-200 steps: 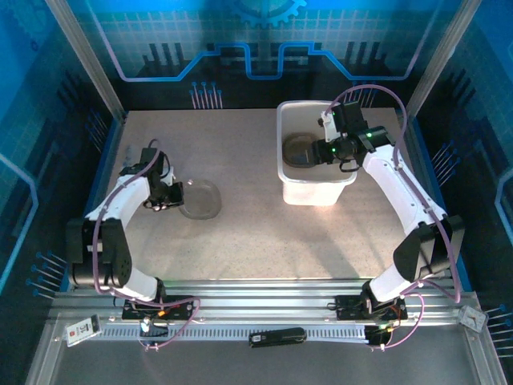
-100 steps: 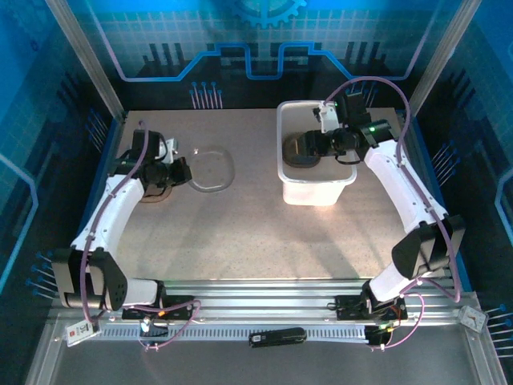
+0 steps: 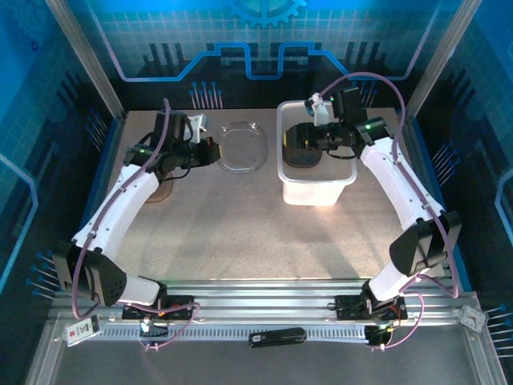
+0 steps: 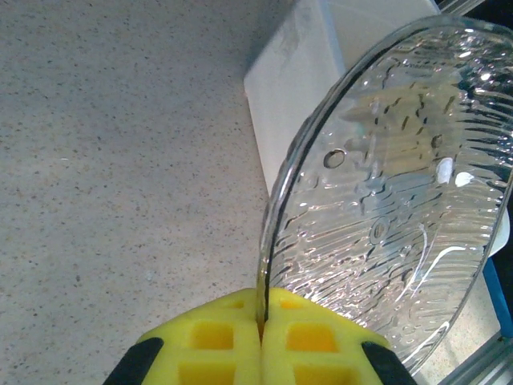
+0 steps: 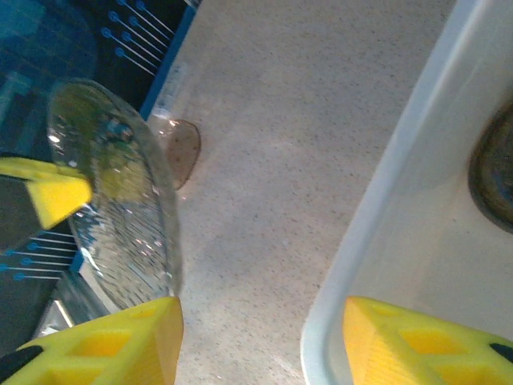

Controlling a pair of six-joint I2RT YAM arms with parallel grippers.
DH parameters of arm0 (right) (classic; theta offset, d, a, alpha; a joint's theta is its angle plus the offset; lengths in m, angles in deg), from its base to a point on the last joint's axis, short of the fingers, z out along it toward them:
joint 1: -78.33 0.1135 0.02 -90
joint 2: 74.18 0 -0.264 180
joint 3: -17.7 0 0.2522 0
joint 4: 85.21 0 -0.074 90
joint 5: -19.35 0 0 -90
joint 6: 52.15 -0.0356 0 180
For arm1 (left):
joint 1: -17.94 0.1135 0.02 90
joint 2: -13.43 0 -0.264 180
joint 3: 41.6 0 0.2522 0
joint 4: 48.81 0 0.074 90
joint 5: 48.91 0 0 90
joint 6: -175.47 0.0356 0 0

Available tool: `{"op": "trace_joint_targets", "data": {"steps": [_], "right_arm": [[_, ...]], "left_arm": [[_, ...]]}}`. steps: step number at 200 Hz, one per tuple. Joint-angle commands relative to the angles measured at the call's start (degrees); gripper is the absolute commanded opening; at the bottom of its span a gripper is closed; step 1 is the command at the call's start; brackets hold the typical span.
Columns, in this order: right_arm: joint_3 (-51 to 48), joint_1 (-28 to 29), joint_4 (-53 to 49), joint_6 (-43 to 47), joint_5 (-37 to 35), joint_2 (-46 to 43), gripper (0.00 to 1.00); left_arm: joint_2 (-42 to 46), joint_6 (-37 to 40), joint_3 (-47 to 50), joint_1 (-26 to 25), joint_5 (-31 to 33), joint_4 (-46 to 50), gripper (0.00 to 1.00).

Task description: Place the plates into the plastic bin on the countertop

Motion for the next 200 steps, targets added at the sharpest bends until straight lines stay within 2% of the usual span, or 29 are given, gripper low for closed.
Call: {"op": "trace_joint_targets", "data": {"steps": [1, 100, 170, 200], "right_arm": [[-1.5, 1.0, 4.8, -2.8, 3.2, 0.0, 0.55], [-5.3, 2.1, 9.1, -5.5, 2.8, 0.3, 0.46], [-5.5, 2.0, 9.3, -5.9, 0.9, 0.9, 0.16], [-5.0, 1.8, 9.3, -5.7, 0.8, 1.6, 0.09]], "left_arm": [[-1.2, -1.2, -2.8, -1.8, 1.4, -2.5, 0.00], [-4.4, -2.2, -6.5, -6.6, 4.6, -4.4, 0.00], [-5.7, -1.2, -8.0, -8.2, 5.8, -3.0, 0.00], [-5.6, -1.0, -8.2, -8.2, 6.3, -2.8, 0.11]]}}
